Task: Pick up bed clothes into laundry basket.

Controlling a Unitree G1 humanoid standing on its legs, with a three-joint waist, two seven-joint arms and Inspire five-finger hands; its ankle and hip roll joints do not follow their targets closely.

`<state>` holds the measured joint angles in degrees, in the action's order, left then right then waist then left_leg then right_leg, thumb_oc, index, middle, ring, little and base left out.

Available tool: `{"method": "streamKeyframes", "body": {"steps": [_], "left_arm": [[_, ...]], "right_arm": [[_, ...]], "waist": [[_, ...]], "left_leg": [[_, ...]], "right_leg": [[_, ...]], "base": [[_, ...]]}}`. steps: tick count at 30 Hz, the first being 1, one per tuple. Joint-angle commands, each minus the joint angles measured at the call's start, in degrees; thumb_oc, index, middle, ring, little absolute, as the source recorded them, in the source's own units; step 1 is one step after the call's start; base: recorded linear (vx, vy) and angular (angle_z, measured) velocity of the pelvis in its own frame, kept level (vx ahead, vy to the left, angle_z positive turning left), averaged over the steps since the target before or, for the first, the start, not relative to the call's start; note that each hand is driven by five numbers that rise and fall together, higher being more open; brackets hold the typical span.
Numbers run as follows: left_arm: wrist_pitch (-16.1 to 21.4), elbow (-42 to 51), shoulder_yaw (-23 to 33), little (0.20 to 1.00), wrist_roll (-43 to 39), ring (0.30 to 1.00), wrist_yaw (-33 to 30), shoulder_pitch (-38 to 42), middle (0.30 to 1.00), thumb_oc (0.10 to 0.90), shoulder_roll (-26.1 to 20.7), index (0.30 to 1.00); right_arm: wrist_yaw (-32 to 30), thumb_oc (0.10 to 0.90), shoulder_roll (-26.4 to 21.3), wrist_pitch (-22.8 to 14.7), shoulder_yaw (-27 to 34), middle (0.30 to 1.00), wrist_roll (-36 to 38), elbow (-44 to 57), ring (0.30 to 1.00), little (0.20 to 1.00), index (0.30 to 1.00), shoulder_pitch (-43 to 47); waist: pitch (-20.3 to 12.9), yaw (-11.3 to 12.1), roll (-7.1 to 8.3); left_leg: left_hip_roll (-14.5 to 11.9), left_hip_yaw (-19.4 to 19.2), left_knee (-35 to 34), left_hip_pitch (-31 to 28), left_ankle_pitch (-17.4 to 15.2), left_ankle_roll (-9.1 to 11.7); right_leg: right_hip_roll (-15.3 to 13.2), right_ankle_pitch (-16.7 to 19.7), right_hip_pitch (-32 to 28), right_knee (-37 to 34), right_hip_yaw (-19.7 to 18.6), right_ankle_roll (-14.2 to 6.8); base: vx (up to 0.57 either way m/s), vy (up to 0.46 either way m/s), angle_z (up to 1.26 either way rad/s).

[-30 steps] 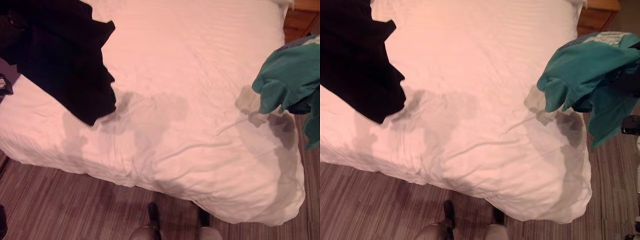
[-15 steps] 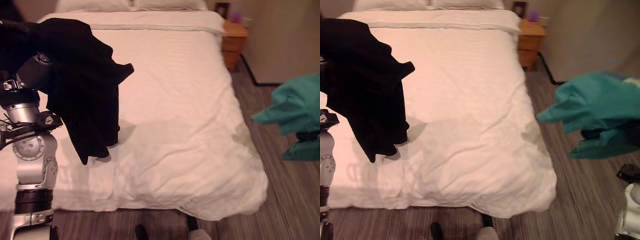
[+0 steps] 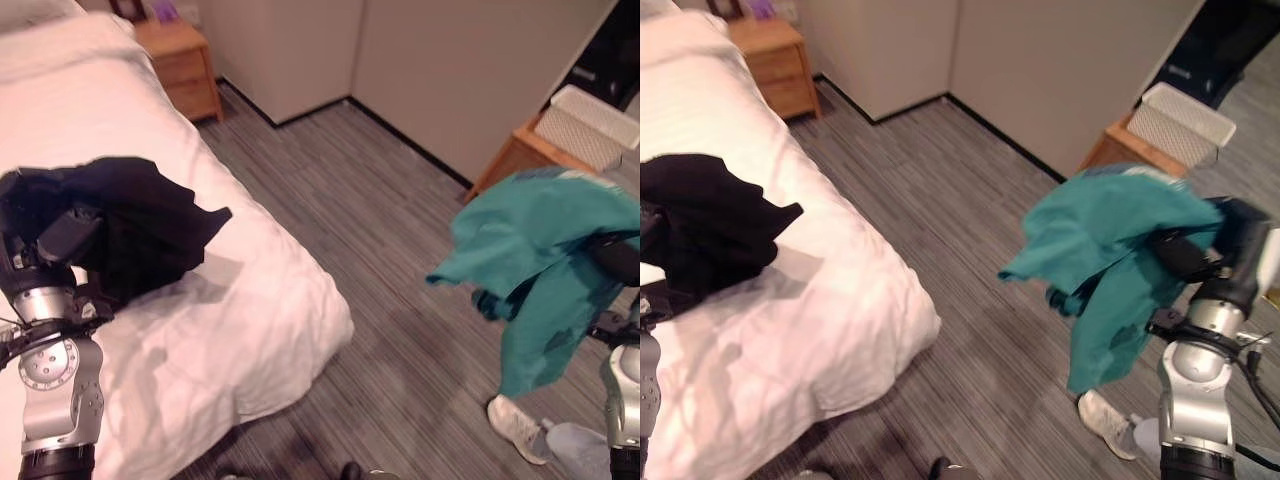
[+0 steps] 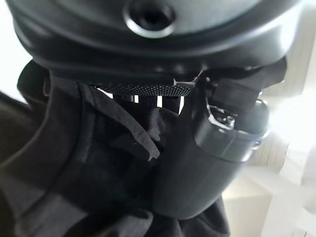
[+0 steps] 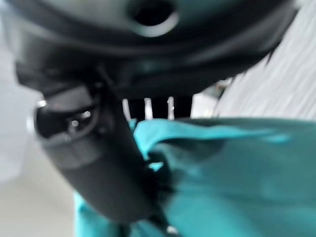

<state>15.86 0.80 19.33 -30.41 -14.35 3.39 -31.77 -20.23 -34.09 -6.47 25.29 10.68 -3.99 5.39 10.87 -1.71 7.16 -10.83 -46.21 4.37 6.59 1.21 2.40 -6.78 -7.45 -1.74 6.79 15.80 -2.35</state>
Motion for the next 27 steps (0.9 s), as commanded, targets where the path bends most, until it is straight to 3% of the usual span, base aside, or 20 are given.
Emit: {"method": "streamKeyframes", "body": {"steps": [1, 2, 3, 4, 5, 6, 7, 9, 11, 12, 13, 15, 16, 19, 21, 22, 23, 24, 27], "left_arm": [[6.1, 7.8, 1.9, 0.300, -0.9, 0.300, 0.3, 7.6, 0.300, 0.400, -3.8, 0.300], [6.1, 6.7, -1.3, 0.300, 0.6, 0.300, -0.1, 9.2, 0.300, 0.400, -2.8, 0.300], [6.1, 6.6, -1.2, 0.300, 0.7, 0.300, -0.2, 9.4, 0.300, 0.400, -2.6, 0.300], [5.7, 9.3, 1.1, 0.300, 2.9, 0.300, 0.2, 6.0, 0.300, 0.400, -1.2, 0.300], [5.7, 9.4, 1.2, 0.300, 2.9, 0.300, 0.2, 5.8, 0.300, 0.400, -1.2, 0.300], [5.4, 9.7, 2.1, 0.300, 4.2, 0.300, 0.4, 4.7, 0.300, 0.400, -1.3, 0.300], [5.3, 9.8, 3.0, 0.300, 4.9, 0.300, 1.3, 2.8, 0.300, 0.400, -1.0, 0.300], [4.8, 10.8, 3.8, 0.300, 5.3, 0.300, 1.3, 1.9, 0.300, 0.400, 0.4, 0.300], [4.7, 11.0, 2.5, 0.300, 5.1, 0.300, 1.1, 2.9, 0.300, 0.400, 1.6, 0.300], [4.7, 10.9, 2.4, 0.300, 5.1, 0.300, 1.0, 2.9, 0.300, 0.400, 1.6, 0.300], [4.7, 10.8, 0.3, 0.300, 5.3, 0.300, 1.1, 5.2, 0.300, 0.400, 1.6, 0.300], [4.0, 10.9, -1.0, 0.300, 5.5, 0.300, 1.0, 6.4, 0.300, 0.400, 1.8, 0.300], [3.6, 10.9, -1.3, 0.300, 6.0, 0.300, 1.6, 6.6, 0.300, 0.400, 1.2, 0.300], [3.5, 10.2, -1.9, 0.300, 6.2, 0.300, 2.1, 6.9, 0.300, 0.400, 1.2, 0.300], [3.5, 10.0, -2.1, 0.300, 6.1, 0.300, 2.2, 7.0, 0.300, 0.400, 1.4, 0.300], [3.3, 10.0, -1.9, 0.300, 6.7, 0.300, 1.7, 6.4, 0.300, 0.400, 1.7, 0.300], [3.2, 10.2, -1.9, 0.300, 6.8, 0.300, 1.5, 6.2, 0.300, 0.400, 1.8, 0.300], [3.3, 10.7, -0.4, 0.300, 6.8, 0.300, 2.1, 4.6, 0.300, 0.400, 2.5, 0.300], [3.9, 10.7, 0.5, 0.300, 5.3, 0.300, 1.6, 3.8, 0.300, 0.400, 3.0, 0.300]], "right_arm": [[-1.0, 0.400, -6.5, -7.3, 2.2, 0.300, 1.5, 9.2, 0.300, 0.300, 0.300, 3.2], [0.3, 0.400, -9.9, -8.5, -2.5, 0.300, 4.4, 7.5, 0.300, 0.300, 0.300, 7.8], [0.4, 0.400, -10.2, -8.7, -2.6, 0.300, 4.6, 7.2, 0.300, 0.300, 0.300, 8.1], [3.0, 0.400, -9.4, -9.1, -5.0, 0.300, 7.4, 7.4, 0.300, 0.300, 0.300, 9.2], [3.0, 0.400, -9.4, -9.1, -5.1, 0.300, 7.4, 7.4, 0.300, 0.300, 0.300, 9.3], [4.3, 0.400, -9.0, -9.7, -5.6, 0.300, 8.5, 6.7, 0.300, 0.300, 0.300, 9.5], [6.2, 0.400, -7.3, -9.5, -7.4, 0.300, 9.7, 7.3, 0.300, 0.300, 0.300, 10.0], [7.7, 0.400, -4.7, -8.9, -7.5, 0.300, 10.6, 8.7, 0.300, 0.300, 0.300, 8.0], [8.3, 0.400, -1.5, -8.3, -5.1, 0.300, 9.7, 12.2, 0.300, 0.300, 0.300, 2.7], [8.3, 0.400, -1.5, -8.3, -5.0, 0.300, 9.7, 12.3, 0.300, 0.300, 0.300, 2.5], [7.7, 0.400, 0.2, -7.7, -4.4, 0.300, 8.9, 12.3, 0.300, 0.300, 0.300, 1.1], [7.6, 0.400, 2.5, -7.6, -4.1, 0.300, 9.2, 13.4, 0.300, 0.300, 0.300, 0.2], [7.8, 0.400, 4.0, -7.3, -5.1, 0.300, 7.7, 14.1, 0.300, 0.300, 0.300, 0.9], [8.0, 0.400, 5.3, -7.0, -5.0, 0.300, 7.3, 14.0, 0.300, 0.300, 0.300, -0.1], [7.9, 0.400, 5.4, -6.9, -4.9, 0.300, 7.1, 14.2, 0.300, 0.300, 0.300, 0.0], [7.5, 0.400, 5.6, -7.2, -5.6, 0.300, 7.4, 14.2, 0.300, 0.300, 0.300, 1.1], [7.5, 0.400, 5.6, -7.3, -5.6, 0.300, 7.4, 14.2, 0.300, 0.300, 0.300, 1.1], [7.0, 0.400, 6.6, -7.6, -6.2, 0.300, 8.6, 14.0, 0.300, 0.300, 0.300, 0.9], [7.3, 0.400, 6.8, -7.9, -7.2, 0.300, 9.3, 14.4, 0.300, 0.300, 0.300, 1.0]], "waist": [[-4.2, -2.2, -3.19], [-0.5, 1.0, -3.05], [-0.5, 0.5, -3.53], [-0.3, 0.4, -1.33], [-0.3, 0.5, -1.37], [-0.4, 0.5, -0.78], [-1.1, 0.0, -0.90], [-2.0, -1.3, -1.91], [-3.8, -3.9, -3.64], [-3.9, -3.8, -3.66], [-3.7, -5.4, -4.34], [-2.9, -6.1, -5.34], [-1.1, -5.6, -5.85], [-0.8, -6.3, -6.27], [-1.8, -5.7, -5.98], [-3.4, -4.0, -5.38], [-3.4, -4.1, -5.36], [-4.2, -3.2, -4.86], [-4.2, -2.4, -4.52]], "left_leg": [[-6.7, -0.4, -4.8, -2.2, 14.1, 7.7], [-1.8, 25.3, -1.8, 2.7, 13.4, 8.8], [-2.1, 25.9, -1.2, 3.5, 13.5, 8.7], [3.6, 43.1, 8.2, 0.3, 3.9, 5.8], [3.5, 42.9, 8.6, 0.6, 3.7, 5.7], [5.7, 44.6, 13.7, -0.6, 0.8, 4.8], [9.4, 48.6, 16.0, -3.5, -2.7, 3.1], [9.7, 45.5, 12.6, -7.2, -7.1, 1.1], [9.6, 39.5, 1.8, -12.1, -8.5, -0.7], [9.7, 39.4, 1.4, -12.4, -8.4, -0.7], [10.5, 38.9, -2.9, -12.9, -6.0, -0.7], [10.2, 37.0, -6.6, -14.1, -4.9, -1.0], [9.2, 36.2, -7.1, -14.2, -3.6, -1.2], [8.2, 37.9, -7.0, -13.2, -2.4, -1.1], [8.4, 37.9, -6.9, -12.7, -2.4, -0.8], [8.5, 37.6, -6.1, -11.8, -2.6, -0.5], [8.5, 37.7, -5.8, -11.9, -2.8, -0.5], [8.6, 36.9, -5.0, -11.4, -2.8, 0.3], [8.1, 36.3, -5.2, -11.2, -1.4, 0.8]], "right_leg": [[-1.2, -1.3, -10.4, -3.7, 0.9, -6.1], [-0.9, 0.3, -8.8, -5.3, -4.6, -4.7], [-0.5, 0.7, -8.6, -5.4, -4.2, -4.6], [0.1, 5.3, -4.8, -7.2, -12.5, -3.8], [0.1, 5.6, -4.8, -7.3, -12.7, -3.9], [0.7, 7.1, -3.9, -8.1, -15.7, -3.5], [2.8, 8.4, -2.7, -8.2, -20.5, -3.4], [4.9, 9.7, -1.9, -8.4, -24.4, -3.9], [5.5, 10.7, 0.4, -7.8, -24.2, -5.2], [5.5, 10.6, 0.4, -7.8, -24.2, -5.2], [5.8, 11.9, 3.2, -6.9, -23.1, -6.0], [6.4, 10.8, 6.4, -0.1, -20.3, -7.0], [4.3, 8.5, 9.3, 7.6, -15.0, -7.7], [3.7, 7.0, 8.9, 12.8, -17.7, -6.4], [2.3, 5.6, 7.2, 10.1, -17.5, -6.0], [0.9, 4.5, 3.5, 3.6, -15.5, -5.4], [0.9, 4.8, 2.8, 2.4, -15.4, -5.4], [1.1, 6.4, 0.0, -5.2, -16.6, -5.6], [1.8, 8.0, -1.0, -8.1, -17.0, -5.2]], "base": [[-0.67, -0.346, -0.49], [-0.58, -0.241, -0.45], [-0.70, -0.424, -1.25], [-0.29, -0.238, -1.87], [-0.36, -0.297, -2.50], [-0.21, -0.109, -2.08], [-0.25, -0.117, -2.00], [-0.17, 0.003, -1.54], [-0.06, 0.105, -1.65], [-0.13, 0.086, -0.88], [-0.15, 0.053, -0.51], [-0.25, 0.021, -0.75], [-0.25, -0.031, -0.85], [-0.23, -0.127, -0.55], [-0.06, -0.137, 0.31], [-0.01, -0.098, 0.05], [-0.04, -0.223, -0.09], [-0.07, -0.174, 0.03], [-0.05, -0.128, -0.14]]}}
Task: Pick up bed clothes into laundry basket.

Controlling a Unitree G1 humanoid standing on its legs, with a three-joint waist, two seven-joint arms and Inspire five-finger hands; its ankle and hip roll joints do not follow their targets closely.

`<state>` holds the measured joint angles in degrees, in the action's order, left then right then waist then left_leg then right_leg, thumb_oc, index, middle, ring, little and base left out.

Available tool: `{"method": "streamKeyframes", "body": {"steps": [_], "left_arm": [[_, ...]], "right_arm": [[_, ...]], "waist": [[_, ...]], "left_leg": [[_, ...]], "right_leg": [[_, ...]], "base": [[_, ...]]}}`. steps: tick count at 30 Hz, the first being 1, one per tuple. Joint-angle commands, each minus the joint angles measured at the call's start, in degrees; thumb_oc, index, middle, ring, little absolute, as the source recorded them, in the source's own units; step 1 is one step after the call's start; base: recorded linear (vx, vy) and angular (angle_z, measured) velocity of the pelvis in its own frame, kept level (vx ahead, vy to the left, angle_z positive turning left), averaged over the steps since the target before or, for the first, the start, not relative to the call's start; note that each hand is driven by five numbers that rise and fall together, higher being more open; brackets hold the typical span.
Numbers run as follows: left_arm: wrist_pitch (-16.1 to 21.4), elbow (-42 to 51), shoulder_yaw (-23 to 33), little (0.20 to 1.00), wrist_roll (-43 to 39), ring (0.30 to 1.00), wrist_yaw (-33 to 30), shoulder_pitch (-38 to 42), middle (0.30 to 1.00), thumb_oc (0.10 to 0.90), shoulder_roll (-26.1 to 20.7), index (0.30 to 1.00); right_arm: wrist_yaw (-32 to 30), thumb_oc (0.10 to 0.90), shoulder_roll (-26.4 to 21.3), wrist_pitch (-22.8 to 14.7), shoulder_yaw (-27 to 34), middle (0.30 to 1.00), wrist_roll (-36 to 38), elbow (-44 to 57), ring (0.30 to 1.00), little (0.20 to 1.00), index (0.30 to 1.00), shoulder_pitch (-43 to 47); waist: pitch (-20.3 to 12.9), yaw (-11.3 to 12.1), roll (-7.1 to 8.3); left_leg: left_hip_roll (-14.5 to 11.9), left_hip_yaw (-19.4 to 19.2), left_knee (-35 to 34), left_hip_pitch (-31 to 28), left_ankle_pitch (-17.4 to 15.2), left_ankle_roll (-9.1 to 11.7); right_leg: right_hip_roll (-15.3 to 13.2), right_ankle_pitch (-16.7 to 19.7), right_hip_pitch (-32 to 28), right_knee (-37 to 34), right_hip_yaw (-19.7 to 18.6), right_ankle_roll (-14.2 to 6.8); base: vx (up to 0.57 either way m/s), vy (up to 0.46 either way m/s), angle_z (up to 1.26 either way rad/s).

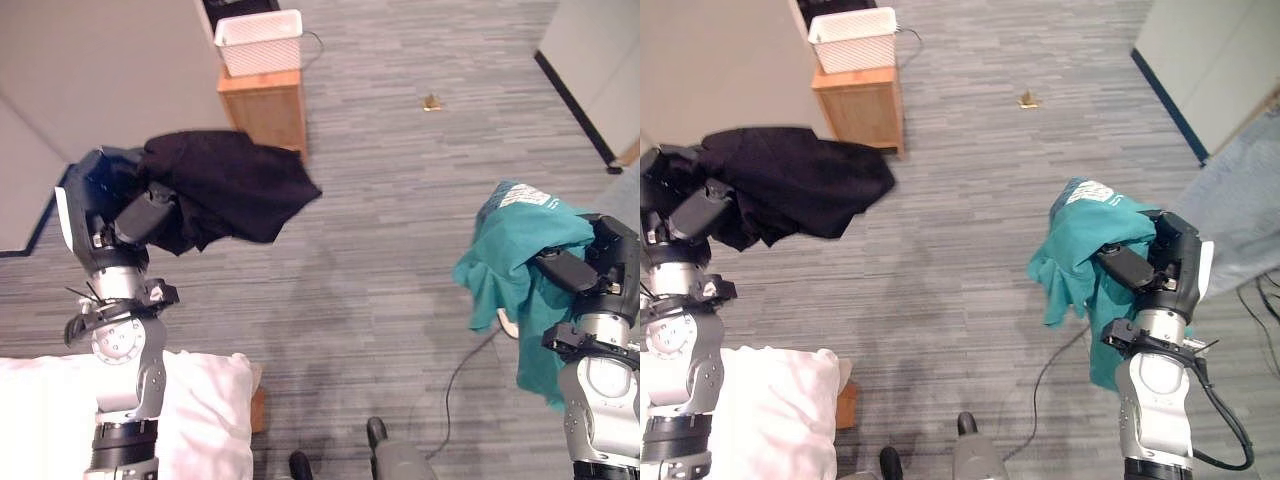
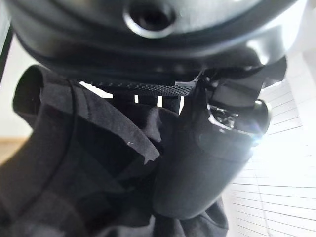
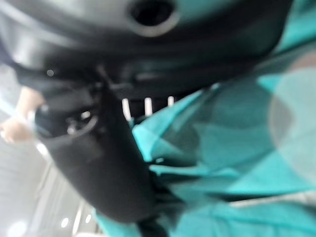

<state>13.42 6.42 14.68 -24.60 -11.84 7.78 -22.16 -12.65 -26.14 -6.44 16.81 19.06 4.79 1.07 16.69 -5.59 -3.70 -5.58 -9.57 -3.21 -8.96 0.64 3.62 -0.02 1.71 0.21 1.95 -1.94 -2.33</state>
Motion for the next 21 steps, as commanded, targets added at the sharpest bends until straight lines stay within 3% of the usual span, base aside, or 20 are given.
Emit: {"method": "streamKeyframes", "body": {"steps": [1, 9, 10, 12, 14, 16, 21], "left_arm": [[6.4, 5.2, 5.5, 0.300, -1.3, 0.300, -0.5, -1.2, 0.300, 0.400, -6.2, 0.300], [5.5, 5.4, 5.1, 0.300, -0.4, 0.300, -0.9, -2.1, 0.300, 0.400, -5.4, 0.300], [1.3, -6.0, -1.6, 0.300, -2.6, 0.300, 1.1, -1.9, 0.300, 0.400, -4.1, 0.300], [1.1, -6.4, -1.7, 0.300, -2.8, 0.300, 1.0, -1.9, 0.300, 0.400, -3.6, 0.300], [0.5, -6.7, -1.4, 0.300, -2.0, 0.300, 0.3, -2.3, 0.300, 0.400, -2.9, 0.300], [0.6, -7.9, -1.0, 0.300, -1.4, 0.300, -0.3, -2.9, 0.300, 0.400, -2.3, 0.300], [1.0, -6.9, 3.0, 0.300, 2.2, 0.300, -1.3, -5.9, 0.300, 0.400, -2.7, 0.300]], "right_arm": [[0.1, 0.400, -1.8, -7.6, 1.0, 0.300, 0.2, 5.7, 0.300, 0.300, 0.300, 5.5], [-0.6, 0.400, -1.6, -7.0, 2.5, 0.300, -2.0, 7.4, 0.300, 0.300, 0.300, 5.4], [0.9, 0.400, -0.6, -8.6, 2.5, 0.300, 7.5, -0.4, 0.300, 0.300, 0.300, -1.0], [0.8, 0.400, -0.3, -8.2, 2.7, 0.300, 7.0, -0.3, 0.300, 0.300, 0.300, -1.4], [0.1, 0.400, 1.1, -8.1, 3.0, 0.300, 6.2, 0.3, 0.300, 0.300, 0.300, -2.0], [-0.4, 0.400, 2.2, -8.1, 3.4, 0.300, 5.9, -1.1, 0.300, 0.300, 0.300, -2.7], [-1.5, 0.400, 2.9, -7.6, 5.7, 0.300, 1.9, -2.3, 0.300, 0.300, 0.300, -3.6]], "waist": [[-10.3, 1.7, 6.42], [-10.9, 1.0, 5.68], [-6.4, 2.7, 9.51], [-6.8, 2.3, 9.37], [-7.6, 2.2, 8.31], [-8.5, 1.7, 7.72], [-9.5, 1.9, 7.29]], "left_leg": [[2.6, -0.7, 1.8, 3.9, -1.1, -0.2], [2.2, 0.4, -0.8, 2.7, 0.5, -0.2], [-4.4, -7.3, 16.0, 9.2, 2.9, 4.3], [-3.2, -7.2, 14.9, 9.2, 1.6, 3.6], [-0.7, -6.0, 8.7, 7.0, -0.9, 1.9], [0.3, -6.1, 3.9, 5.0, 0.0, 1.2], [1.4, -6.4, 0.6, 3.4, 0.5, 0.7]], "right_leg": [[-4.9, -1.3, -3.9, -4.2, 1.6, -5.4], [-3.9, -1.4, -4.7, -3.8, 1.8, -3.9], [-5.1, -0.8, -7.3, -5.1, 11.5, -3.6], [-5.1, -0.8, -7.2, -5.3, 11.6, -3.7], [-4.5, -1.1, -6.8, -5.4, 11.2, -4.1], [-3.8, -0.6, -6.6, -6.3, 10.8, -4.2], [-3.7, -0.3, -5.9, -6.9, 10.4, -4.8]], "base": [[-0.01, -0.071, -0.23], [0.00, -0.017, 0.06], [0.03, 0.022, 0.00], [0.00, 0.019, 0.19], [0.00, 0.065, 0.29], [0.01, 0.078, 0.03], [0.02, 0.054, -0.07]]}}
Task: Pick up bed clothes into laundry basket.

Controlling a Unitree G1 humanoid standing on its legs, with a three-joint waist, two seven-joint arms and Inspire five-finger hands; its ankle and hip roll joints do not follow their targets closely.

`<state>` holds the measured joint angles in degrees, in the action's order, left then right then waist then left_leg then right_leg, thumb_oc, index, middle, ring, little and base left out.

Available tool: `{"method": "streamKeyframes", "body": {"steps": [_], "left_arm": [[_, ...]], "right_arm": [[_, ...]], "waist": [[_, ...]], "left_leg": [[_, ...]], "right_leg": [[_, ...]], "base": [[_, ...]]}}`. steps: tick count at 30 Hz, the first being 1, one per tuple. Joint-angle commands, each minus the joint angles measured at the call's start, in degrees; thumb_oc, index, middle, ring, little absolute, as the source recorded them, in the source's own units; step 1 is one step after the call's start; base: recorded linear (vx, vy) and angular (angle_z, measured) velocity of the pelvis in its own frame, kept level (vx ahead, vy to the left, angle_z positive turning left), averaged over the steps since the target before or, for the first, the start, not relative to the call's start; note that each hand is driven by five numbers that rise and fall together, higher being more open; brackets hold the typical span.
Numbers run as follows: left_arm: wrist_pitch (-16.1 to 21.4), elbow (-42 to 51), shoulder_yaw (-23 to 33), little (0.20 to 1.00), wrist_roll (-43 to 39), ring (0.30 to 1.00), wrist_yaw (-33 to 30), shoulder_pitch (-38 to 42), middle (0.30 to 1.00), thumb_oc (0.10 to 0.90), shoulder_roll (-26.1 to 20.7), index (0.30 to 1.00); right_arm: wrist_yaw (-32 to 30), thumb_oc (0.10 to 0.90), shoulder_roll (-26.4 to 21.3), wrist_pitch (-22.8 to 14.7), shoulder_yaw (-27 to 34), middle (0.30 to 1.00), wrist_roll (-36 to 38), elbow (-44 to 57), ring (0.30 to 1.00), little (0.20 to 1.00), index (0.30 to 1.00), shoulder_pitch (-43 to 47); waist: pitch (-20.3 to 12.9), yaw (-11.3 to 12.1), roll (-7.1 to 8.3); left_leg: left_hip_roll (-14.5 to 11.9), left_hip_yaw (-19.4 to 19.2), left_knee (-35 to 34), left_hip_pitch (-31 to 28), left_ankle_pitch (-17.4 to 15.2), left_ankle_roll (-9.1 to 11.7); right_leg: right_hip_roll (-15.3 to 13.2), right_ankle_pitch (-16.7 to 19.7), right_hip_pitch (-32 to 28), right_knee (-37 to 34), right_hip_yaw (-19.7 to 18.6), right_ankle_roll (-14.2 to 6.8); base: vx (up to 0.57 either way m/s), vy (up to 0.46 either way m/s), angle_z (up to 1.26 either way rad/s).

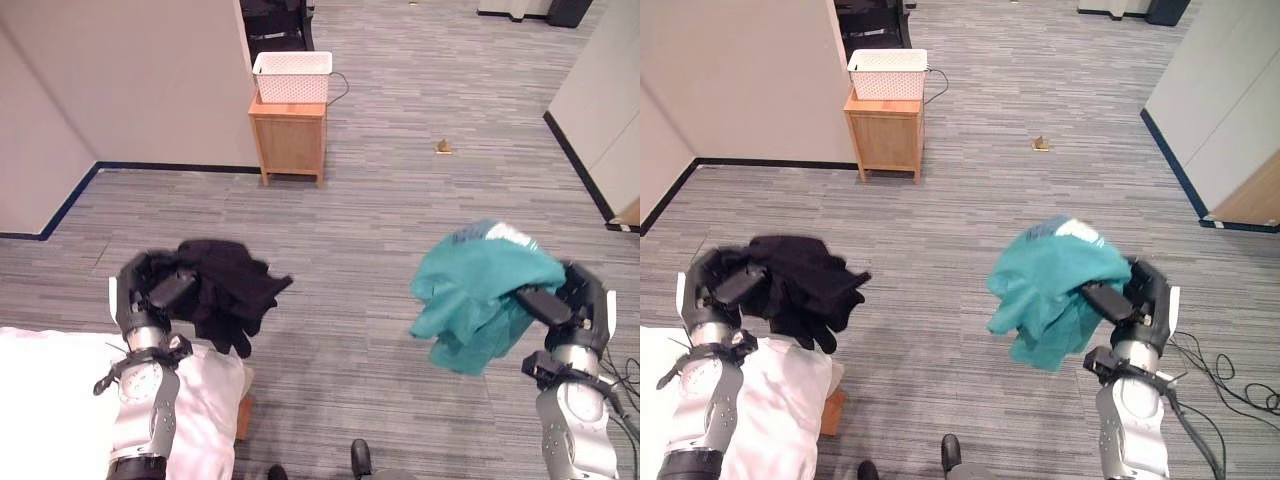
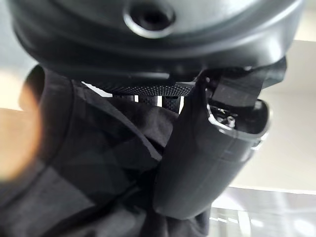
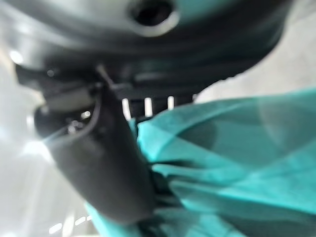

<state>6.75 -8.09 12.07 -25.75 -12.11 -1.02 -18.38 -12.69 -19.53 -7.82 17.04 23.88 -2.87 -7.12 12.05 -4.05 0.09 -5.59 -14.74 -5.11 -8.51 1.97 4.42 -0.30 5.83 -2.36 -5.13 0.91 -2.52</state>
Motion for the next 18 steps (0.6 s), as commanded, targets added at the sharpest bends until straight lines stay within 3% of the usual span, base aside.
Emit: {"method": "streamKeyframes", "body": {"steps": [1, 4, 6, 8, 9, 10, 11, 12, 15, 16, 18], "left_arm": [[7.7, 7.8, 5.6, 0.300, 3.4, 0.300, -1.1, 2.8, 0.300, 0.400, -6.4, 0.300], [8.3, 7.8, 6.8, 0.300, 1.6, 0.300, -1.4, 1.8, 0.300, 0.400, -4.9, 0.300], [8.4, 7.6, 7.3, 0.300, 1.0, 0.300, -2.2, 1.7, 0.300, 0.400, -4.9, 0.300], [8.3, 7.8, 7.5, 0.300, 1.0, 0.300, -3.1, 2.2, 0.300, 0.400, -5.8, 0.300], [8.1, 7.7, 7.1, 0.300, 2.1, 0.300, -3.4, 2.4, 0.300, 0.400, -7.0, 0.300], [8.1, 7.6, 7.2, 0.300, 2.1, 0.300, -3.4, 2.5, 0.300, 0.400, -7.1, 0.300], [8.6, 7.4, 6.9, 0.300, 1.5, 0.300, -4.1, 3.4, 0.300, 0.400, -7.7, 0.300], [8.7, 7.3, 7.0, 0.300, 1.4, 0.300, -4.1, 3.5, 0.300, 0.400, -7.7, 0.300], [9.2, 8.5, 7.9, 0.300, -0.6, 0.300, -2.8, 2.9, 0.300, 0.400, -7.6, 0.300], [9.3, 8.4, 7.3, 0.300, -0.5, 0.300, -2.7, 4.3, 0.300, 0.400, -8.4, 0.300], [9.3, 8.0, 6.4, 0.300, -0.2, 0.300, -2.6, 5.1, 0.300, 0.400, -8.9, 0.300]], "right_arm": [[-1.6, 0.400, -3.7, -6.2, 5.4, 0.300, -3.0, 5.3, 0.300, 0.300, 0.300, 4.7], [-1.6, 0.400, -3.7, -6.3, 5.3, 0.300, -3.2, 5.6, 0.300, 0.300, 0.300, 5.7], [-1.9, 0.400, -3.6, -6.1, 4.8, 0.300, -4.2, 6.0, 0.300, 0.300, 0.300, 6.3], [-2.5, 0.400, -3.5, -5.5, 3.5, 0.300, -5.0, 7.3, 0.300, 0.300, 0.300, 7.4], [-2.2, 0.400, -3.3, -5.1, 2.3, 0.300, -4.5, 8.4, 0.300, 0.300, 0.300, 8.5], [-2.2, 0.400, -3.3, -5.0, 2.3, 0.300, -4.5, 8.4, 0.300, 0.300, 0.300, 8.6], [-2.1, 0.400, -3.1, -5.3, 1.1, 0.300, -3.6, 9.2, 0.300, 0.300, 0.300, 9.7], [-2.1, 0.400, -3.1, -5.3, 1.0, 0.300, -3.5, 9.1, 0.300, 0.300, 0.300, 9.8], [-1.6, 0.400, -4.5, -5.2, 1.7, 0.300, -2.9, 8.9, 0.300, 0.300, 0.300, 10.2], [-1.9, 0.400, -5.4, -5.2, 2.6, 0.300, -3.2, 8.7, 0.300, 0.300, 0.300, 9.6], [-1.9, 0.400, -5.6, -5.2, 2.8, 0.300, -3.3, 9.0, 0.300, 0.300, 0.300, 9.3]], "waist": [[-4.8, 0.3, 3.48], [-4.3, 0.6, 3.32], [-3.6, 0.8, 2.65], [-1.7, 0.7, 1.38], [0.3, -0.2, 0.61], [0.3, -0.1, 0.71], [1.3, -1.0, 0.33], [1.3, -0.9, 0.30], [0.8, -1.7, -0.21], [0.4, -3.4, 0.31], [0.2, -4.2, 0.29]], "left_leg": [[1.5, -1.3, 2.5, 2.9, -0.9, -0.1], [1.8, -1.7, 2.8, 2.3, -1.5, -0.6], [2.1, -1.8, 3.1, 2.0, -2.1, -1.2], [2.5, -2.3, 3.3, 1.6, -3.2, -2.7], [3.4, -2.4, 2.7, -0.3, -4.5, -4.2], [3.5, -2.7, 2.7, -0.1, -4.2, -4.2], [3.4, -3.1, 1.9, -1.8, -4.6, -3.9], [3.4, -3.2, 1.7, -1.9, -4.6, -3.9], [2.8, -3.9, 0.4, -4.5, -5.9, -2.0], [2.1, -2.5, 0.3, -6.7, -7.3, -0.4], [1.4, -2.0, 0.4, -7.8, -8.0, 0.2]], "right_leg": [[-3.4, -4.4, -3.3, 0.1, 7.5, -4.6], [-3.8, -4.4, -3.7, 0.7, 7.3, -4.5], [-4.5, -5.5, -2.5, 4.7, 7.4, -4.7], [-6.1, -6.4, 2.7, 16.2, 7.6, -5.9], [-7.1, -2.9, 8.4, 27.8, 5.9, -9.0], [-7.1, -2.7, 8.8, 28.1, 5.7, -9.0], [-7.8, -0.4, 13.2, 29.0, 5.3, -9.7], [-7.8, -0.5, 13.4, 29.2, 5.2, -9.7], [-10.7, 0.1, 15.3, 17.4, 6.4, -8.8], [-11.1, 1.2, 16.8, 8.8, 3.5, -9.2], [-11.1, 2.2, 16.1, 6.9, 2.7, -9.7]], "base": [[0.08, 0.060, -0.16], [0.06, 0.068, -0.07], [0.02, 0.084, 0.00], [0.00, 0.161, -0.13], [0.01, 0.158, -0.39], [0.14, 0.068, -0.69], [0.09, -0.023, -0.64], [0.22, -0.068, -0.48], [0.36, -0.207, -0.33], [0.53, -0.324, -0.41], [0.34, -0.222, 0.05]]}}
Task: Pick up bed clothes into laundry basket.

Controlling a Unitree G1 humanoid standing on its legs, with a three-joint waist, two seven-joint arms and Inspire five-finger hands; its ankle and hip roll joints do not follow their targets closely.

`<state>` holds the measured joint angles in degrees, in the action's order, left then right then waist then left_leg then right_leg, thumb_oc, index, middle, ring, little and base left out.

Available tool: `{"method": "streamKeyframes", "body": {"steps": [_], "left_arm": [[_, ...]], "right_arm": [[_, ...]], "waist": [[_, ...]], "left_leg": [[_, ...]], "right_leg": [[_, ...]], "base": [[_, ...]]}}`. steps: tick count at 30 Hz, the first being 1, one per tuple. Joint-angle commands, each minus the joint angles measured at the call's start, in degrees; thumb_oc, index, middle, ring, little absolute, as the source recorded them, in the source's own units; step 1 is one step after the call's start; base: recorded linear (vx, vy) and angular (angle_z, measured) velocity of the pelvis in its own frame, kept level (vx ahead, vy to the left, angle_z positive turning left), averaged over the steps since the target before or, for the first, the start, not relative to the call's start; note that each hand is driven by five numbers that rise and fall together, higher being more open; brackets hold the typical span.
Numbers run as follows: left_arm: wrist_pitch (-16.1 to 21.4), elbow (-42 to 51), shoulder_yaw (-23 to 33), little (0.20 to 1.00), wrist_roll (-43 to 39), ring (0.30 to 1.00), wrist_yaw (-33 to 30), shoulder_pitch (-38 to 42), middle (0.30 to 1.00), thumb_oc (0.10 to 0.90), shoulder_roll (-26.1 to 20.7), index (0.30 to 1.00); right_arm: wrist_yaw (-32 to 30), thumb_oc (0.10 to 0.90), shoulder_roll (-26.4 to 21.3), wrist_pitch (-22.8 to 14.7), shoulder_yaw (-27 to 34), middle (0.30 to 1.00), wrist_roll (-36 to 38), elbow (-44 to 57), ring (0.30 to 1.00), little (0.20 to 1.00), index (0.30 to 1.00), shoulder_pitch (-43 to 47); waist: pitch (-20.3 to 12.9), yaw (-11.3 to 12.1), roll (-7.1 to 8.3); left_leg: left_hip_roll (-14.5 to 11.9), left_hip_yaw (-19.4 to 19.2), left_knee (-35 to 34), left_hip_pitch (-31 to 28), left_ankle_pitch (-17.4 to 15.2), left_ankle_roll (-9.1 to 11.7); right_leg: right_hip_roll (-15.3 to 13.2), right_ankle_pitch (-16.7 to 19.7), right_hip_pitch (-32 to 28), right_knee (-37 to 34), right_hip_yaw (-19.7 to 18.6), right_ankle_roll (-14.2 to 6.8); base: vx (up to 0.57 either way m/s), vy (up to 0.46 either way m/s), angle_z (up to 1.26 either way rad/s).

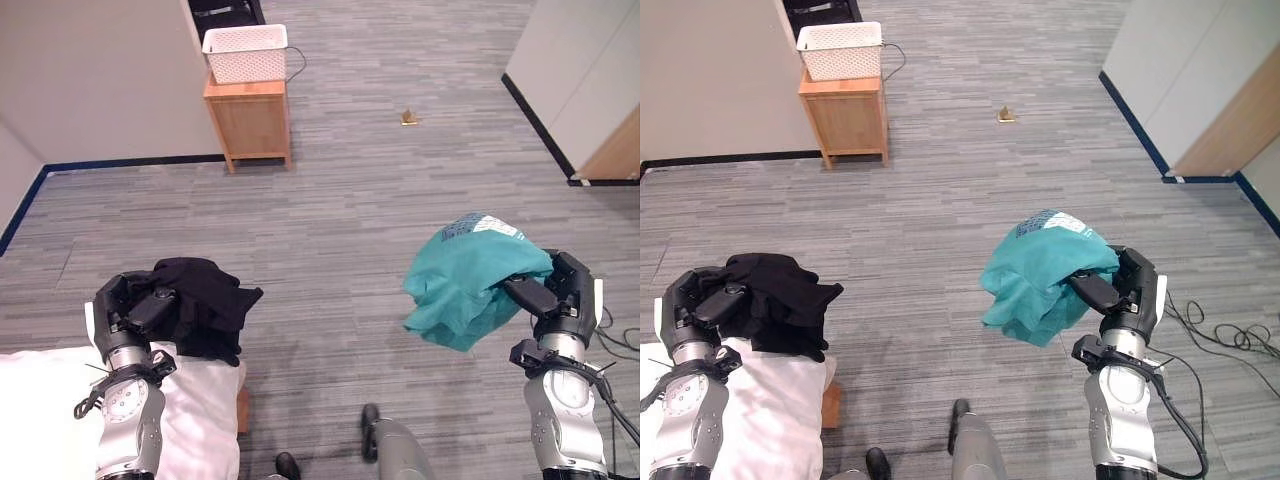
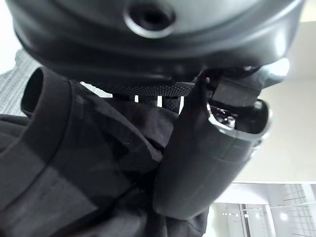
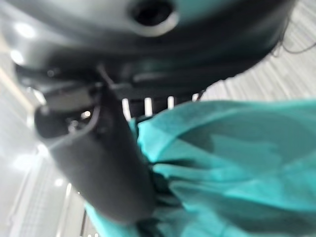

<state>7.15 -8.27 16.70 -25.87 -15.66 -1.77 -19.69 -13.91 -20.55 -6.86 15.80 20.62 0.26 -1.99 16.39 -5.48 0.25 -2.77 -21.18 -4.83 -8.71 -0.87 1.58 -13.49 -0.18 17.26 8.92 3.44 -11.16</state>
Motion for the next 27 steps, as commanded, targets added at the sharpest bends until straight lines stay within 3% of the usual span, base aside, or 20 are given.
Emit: {"method": "streamKeyframes", "body": {"steps": [1, 2, 3, 4, 5, 6, 7, 8, 10, 11, 13, 15, 16, 18, 19, 21, 23, 24, 25, 27], "left_arm": [[9.2, 8.3, 1.5, 0.300, 0.3, 0.300, 0.9, 6.2, 0.300, 0.400, -7.7, 0.300], [9.3, 8.1, 1.7, 0.300, 0.3, 0.300, 1.2, 6.4, 0.300, 0.400, -7.8, 0.300], [9.9, 8.7, 2.4, 0.300, 0.5, 0.300, 2.0, 5.9, 0.300, 0.400, -7.5, 0.300], [10.0, 8.7, 2.5, 0.300, 0.4, 0.300, 2.0, 5.8, 0.300, 0.400, -7.4, 0.300], [10.0, 8.6, 2.4, 0.300, -0.2, 0.300, 2.0, 5.6, 0.300, 0.400, -6.8, 0.300], [10.1, 8.5, 2.2, 0.300, -3.1, 0.300, 2.2, 5.3, 0.300, 0.400, -5.0, 0.300], [10.1, 8.5, 2.1, 0.300, -3.2, 0.300, 2.2, 5.3, 0.300, 0.400, -5.0, 0.300], [10.0, 8.4, 1.7, 0.300, -4.3, 0.300, 2.3, 5.5, 0.300, 0.400, -4.5, 0.300], [9.3, 7.9, 0.1, 0.300, -5.3, 0.300, 3.7, 5.0, 0.300, 0.400, -3.8, 0.300], [9.3, 7.9, 0.0, 0.300, -5.3, 0.300, 3.7, 5.0, 0.300, 0.400, -3.8, 0.300], [8.4, 5.6, -1.9, 0.300, -8.1, 0.300, 4.8, 4.6, 0.300, 0.400, -1.7, 0.300], [7.9, 3.1, -3.3, 0.300, -9.2, 0.300, 5.2, 4.4, 0.300, 0.400, -0.5, 0.300], [8.0, 3.0, -3.5, 0.300, -9.3, 0.300, 5.2, 4.5, 0.300, 0.400, -0.5, 0.300], [7.8, 2.0, -3.5, 0.300, -9.2, 0.300, 4.7, 4.3, 0.300, 0.400, 0.5, 0.300], [7.7, 1.8, -3.3, 0.300, -8.9, 0.300, 4.7, 4.2, 0.300, 0.400, 0.6, 0.300], [7.8, 1.7, -2.6, 0.300, -8.2, 0.300, 4.2, 3.9, 0.300, 0.400, 0.8, 0.300], [8.1, 2.0, -1.6, 0.300, -7.9, 0.300, 3.7, 3.5, 0.300, 0.400, 0.5, 0.300], [8.5, 2.8, -0.7, 0.300, -7.9, 0.300, 3.5, 3.4, 0.300, 0.400, -0.1, 0.300], [8.5, 3.1, -0.5, 0.300, -7.1, 0.300, 3.5, 2.8, 0.300, 0.400, -0.5, 0.300], [8.0, 2.7, -1.2, 0.300, -6.2, 0.300, 2.7, 3.9, 0.300, 0.400, -0.9, 0.300]], "right_arm": [[-0.6, 0.400, -4.5, -6.4, 4.0, 0.300, -0.3, 6.5, 0.300, 0.300, 0.300, 3.7], [0.0, 0.400, -4.3, -6.4, 4.4, 0.300, 0.6, 7.0, 0.300, 0.300, 0.300, 3.1], [0.5, 0.400, -4.7, -7.2, 4.1, 0.300, 0.9, 7.5, 0.300, 0.300, 0.300, 3.0], [0.5, 0.400, -4.7, -7.3, 4.0, 0.300, 1.0, 7.5, 0.300, 0.300, 0.300, 3.0], [0.6, 0.400, -5.0, -7.3, 4.1, 0.300, 1.1, 7.6, 0.300, 0.300, 0.300, 2.7], [0.1, 0.400, -6.0, -7.6, 3.6, 0.300, 2.3, 7.4, 0.300, 0.300, 0.300, 3.0], [0.1, 0.400, -6.0, -7.6, 3.7, 0.300, 2.4, 7.3, 0.300, 0.300, 0.300, 3.0], [0.0, 0.400, -6.7, -7.7, 3.7, 0.300, 2.6, 7.5, 0.300, 0.300, 0.300, 3.1], [-0.9, 0.400, -8.6, -7.1, 4.5, 0.300, 2.7, 6.6, 0.300, 0.300, 0.300, 2.7], [-0.9, 0.400, -8.6, -7.0, 4.6, 0.300, 2.7, 6.6, 0.300, 0.300, 0.300, 2.7], [-0.6, 0.400, -8.6, -6.6, 5.4, 0.300, 3.4, 6.6, 0.300, 0.300, 0.300, 2.2], [-1.4, 0.400, -8.0, -6.5, 6.6, 0.300, 3.3, 5.9, 0.300, 0.300, 0.300, 1.4], [-1.4, 0.400, -8.1, -6.6, 6.7, 0.300, 3.3, 5.8, 0.300, 0.300, 0.300, 1.3], [-1.9, 0.400, -7.5, -6.9, 5.5, 0.300, 3.2, 4.6, 0.300, 0.300, 0.300, 1.9], [-1.7, 0.400, -7.3, -6.9, 5.2, 0.300, 3.2, 4.6, 0.300, 0.300, 0.300, 2.1], [-1.4, 0.400, -7.7, -6.8, 4.1, 0.300, 2.8, 4.3, 0.300, 0.300, 0.300, 2.6], [-0.8, 0.400, -7.5, -6.4, 3.2, 0.300, 3.1, 4.0, 0.300, 0.300, 0.300, 2.7], [-0.1, 0.400, -6.8, -6.1, 2.3, 0.300, 2.7, 4.5, 0.300, 0.300, 0.300, 2.7], [0.2, 0.400, -7.4, -5.3, 1.8, 0.300, 1.0, 4.2, 0.300, 0.300, 0.300, 3.2], [-0.1, 0.400, -7.1, -4.5, 1.2, 0.300, -0.1, 3.2, 0.300, 0.300, 0.300, 3.2]], "waist": [[-4.4, -3.3, 0.41], [-5.0, -3.2, 0.76], [-5.2, -3.0, 0.56], [-5.2, -3.2, 0.60], [-4.9, -2.8, 0.65], [-4.5, -1.4, 2.58], [-4.3, -1.7, 2.54], [-3.3, -1.2, 3.68], [-1.8, 0.8, 5.29], [-1.8, 0.8, 5.30], [-2.1, 2.4, 5.54], [-3.1, 3.6, 4.77], [-3.3, 3.8, 5.00], [-4.4, 5.5, 3.53], [-4.9, 5.7, 3.14], [-6.0, 6.2, 2.65], [-7.3, 6.3, 2.65], [-8.8, 6.2, 3.21], [-9.3, 7.3, 4.23], [-9.0, 7.9, 5.39]], "left_leg": [[-2.1, 4.4, 0.6, -8.7, -5.8, 3.6], [-2.9, 4.7, 2.2, -8.8, -5.5, 4.2], [-6.1, 6.1, 10.8, -8.1, -2.0, 6.2], [-6.3, 6.3, 11.1, -7.7, -1.8, 6.4], [-8.2, 7.1, 18.2, -4.9, 2.6, 6.5], [-9.6, 10.4, 34.8, 3.2, 11.1, 6.1], [-9.9, 11.1, 36.1, 4.0, 10.9, 6.3], [-12.3, 10.3, 44.2, 8.1, 12.1, 6.3], [-11.3, 9.5, 53.2, 16.2, 8.9, 6.2], [-11.3, 9.4, 53.3, 16.4, 9.0, 6.0], [-7.4, 7.6, 49.3, 22.6, 6.1, 5.6], [-7.9, 5.0, 37.5, 26.5, 8.4, 5.7], [-7.6, 4.8, 36.7, 26.2, 8.8, 5.8], [-8.0, 3.9, 16.1, 25.5, 13.1, 6.8], [-8.2, 3.3, 10.7, 23.8, 13.8, 6.5], [-7.9, 1.2, 3.6, 20.8, 15.0, 5.9], [-9.2, -3.9, 4.4, 19.3, 16.0, 5.8], [-8.2, -7.8, 5.5, 17.6, 14.8, 4.2], [-6.5, -6.7, 7.5, 17.6, 11.3, 3.5], [-2.0, -5.7, 9.6, 16.2, 6.6, -0.4]], "right_leg": [[2.4, 8.2, -3.7, -7.5, -0.6, -1.4], [2.8, 8.2, -4.7, -7.7, -0.7, -1.1], [5.1, 7.3, -6.7, -6.1, -0.6, 0.4], [5.2, 7.5, -6.6, -6.2, -0.4, 0.7], [6.2, 6.3, -8.4, -5.6, -0.5, 2.1], [7.7, 3.7, -12.5, -5.3, -0.1, 6.5], [7.8, 3.7, -12.5, -5.3, 0.2, 6.7], [8.1, 2.0, -14.7, -4.9, 1.3, 8.6], [9.1, -1.5, -19.3, -4.6, 0.8, 11.2], [9.0, -1.4, -19.1, -4.6, 0.8, 11.2], [9.0, -2.9, -22.9, -5.0, 1.4, 11.0], [9.7, -4.7, -26.1, -5.7, 1.8, 10.5], [9.4, -4.7, -26.1, -5.8, 1.7, 10.5], [10.6, -7.5, -29.1, -6.2, 1.7, 9.3], [10.8, -8.3, -30.0, -6.1, 2.0, 8.9], [10.9, -10.3, -32.5, -5.3, 2.3, 8.1], [10.1, -12.1, -35.4, -4.3, 2.7, 7.3], [7.8, -11.5, -36.2, 0.5, 3.9, 5.5], [5.4, -10.2, -35.6, 4.8, 4.0, 4.0], [0.7, 6.7, -30.0, 22.8, 3.0, -1.3]], "base": [[0.25, -0.212, 0.32], [0.48, -0.469, 0.33], [0.33, -0.385, 0.25], [0.31, -0.394, 0.25], [0.29, -0.498, 0.25], [0.28, -0.489, 0.15], [0.28, -0.577, 0.19], [0.14, -0.343, 0.08], [0.33, -0.418, 0.23], [0.44, -0.301, 0.15], [0.50, -0.177, -0.10], [0.48, -0.078, -0.01], [0.35, 0.003, -0.05], [0.63, 0.067, -0.42], [0.68, 0.091, -0.48], [0.56, 0.034, -0.25], [0.72, 0.049, -0.27], [0.90, 0.123, -0.37], [0.87, 0.180, -0.38], [0.57, 0.221, -0.25]]}}
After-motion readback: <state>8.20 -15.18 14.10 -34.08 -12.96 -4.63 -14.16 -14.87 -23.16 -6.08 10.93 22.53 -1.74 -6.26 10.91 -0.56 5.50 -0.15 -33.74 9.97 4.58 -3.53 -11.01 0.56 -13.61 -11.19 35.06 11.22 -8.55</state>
